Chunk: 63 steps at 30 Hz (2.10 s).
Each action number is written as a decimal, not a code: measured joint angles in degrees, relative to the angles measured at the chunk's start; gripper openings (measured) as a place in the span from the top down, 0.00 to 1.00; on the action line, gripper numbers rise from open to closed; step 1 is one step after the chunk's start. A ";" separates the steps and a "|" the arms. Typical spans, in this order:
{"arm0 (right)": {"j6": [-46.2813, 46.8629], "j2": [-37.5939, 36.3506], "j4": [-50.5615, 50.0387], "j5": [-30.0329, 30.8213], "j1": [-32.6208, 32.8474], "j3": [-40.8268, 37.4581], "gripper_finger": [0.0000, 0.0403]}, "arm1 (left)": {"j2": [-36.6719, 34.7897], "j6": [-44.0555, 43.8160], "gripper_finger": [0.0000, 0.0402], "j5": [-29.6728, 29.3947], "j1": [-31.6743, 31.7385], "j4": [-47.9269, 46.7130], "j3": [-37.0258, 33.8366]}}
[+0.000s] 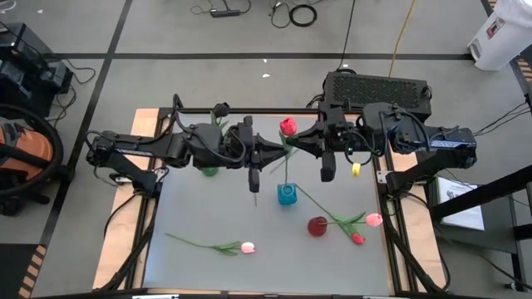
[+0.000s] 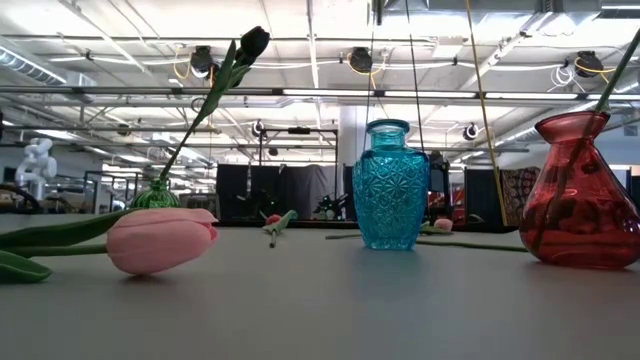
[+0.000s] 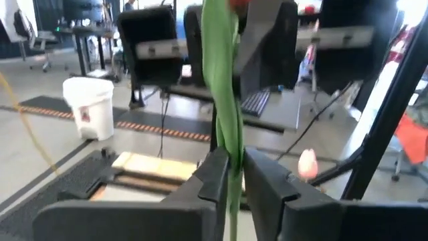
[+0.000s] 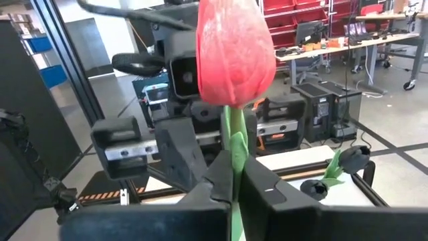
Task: Sort flowers into vase by color
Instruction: Put the left red tulip into the blue vase
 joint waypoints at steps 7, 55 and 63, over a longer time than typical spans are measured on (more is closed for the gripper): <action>-0.08 -1.05 -1.38 1.29 0.01 0.00 1.00 | -1.74 -0.02 0.78 -3.61 -0.02 -9.90 -0.01; -2.96 -37.46 15.55 6.90 -0.03 -36.96 1.00 | -12.16 -3.17 0.77 -6.71 0.02 -20.65 -0.01; 1.94 -32.38 26.30 5.76 0.01 -43.71 1.00 | -12.14 -4.41 0.77 -6.70 0.02 -20.42 -0.02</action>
